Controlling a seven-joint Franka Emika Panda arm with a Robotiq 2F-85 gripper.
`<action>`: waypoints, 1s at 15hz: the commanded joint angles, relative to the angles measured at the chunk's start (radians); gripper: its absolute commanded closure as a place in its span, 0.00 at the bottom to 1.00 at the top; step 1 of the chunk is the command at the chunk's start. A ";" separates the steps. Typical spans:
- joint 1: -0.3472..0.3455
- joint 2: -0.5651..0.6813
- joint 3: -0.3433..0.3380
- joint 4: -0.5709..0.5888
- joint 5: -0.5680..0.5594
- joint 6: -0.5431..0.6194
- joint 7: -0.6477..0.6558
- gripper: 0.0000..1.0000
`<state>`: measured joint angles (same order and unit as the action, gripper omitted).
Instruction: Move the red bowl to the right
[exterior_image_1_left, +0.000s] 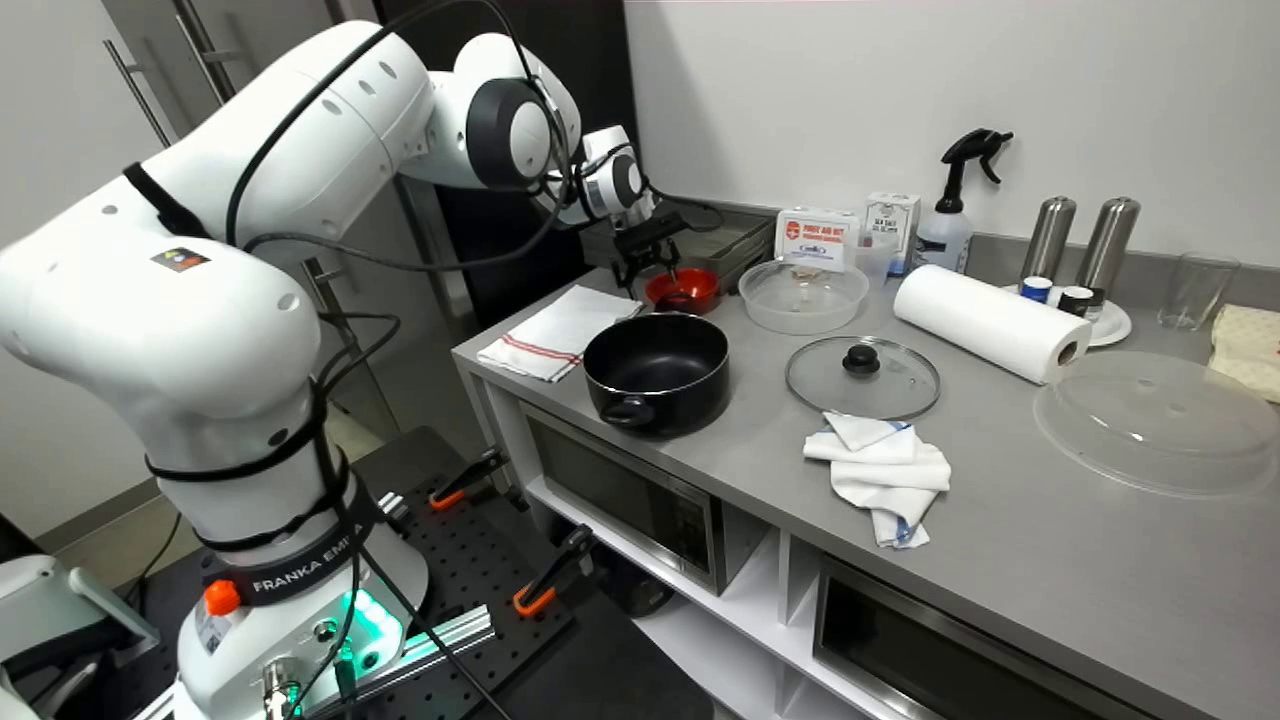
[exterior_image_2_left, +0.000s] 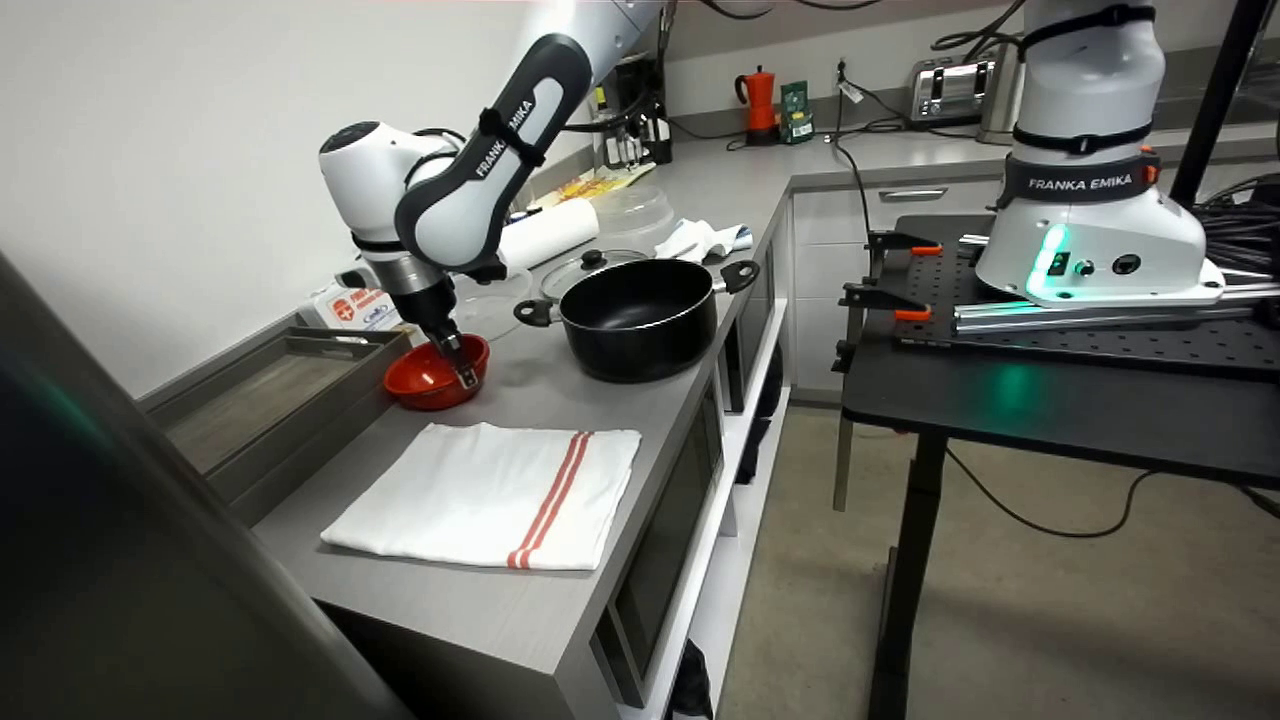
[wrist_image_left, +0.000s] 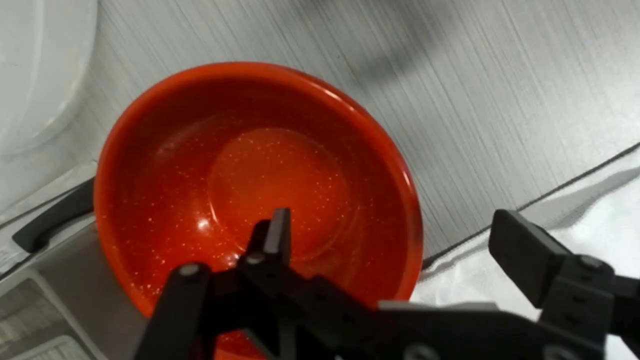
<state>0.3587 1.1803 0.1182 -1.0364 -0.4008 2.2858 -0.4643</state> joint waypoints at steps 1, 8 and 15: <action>0.002 0.048 0.002 0.065 0.017 0.004 -0.032 0.00; -0.021 0.062 0.014 0.067 0.010 0.006 -0.031 0.00; -0.036 0.059 0.030 0.055 0.012 0.011 -0.032 0.64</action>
<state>0.3319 1.2211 0.1308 -1.0088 -0.3998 2.2858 -0.4685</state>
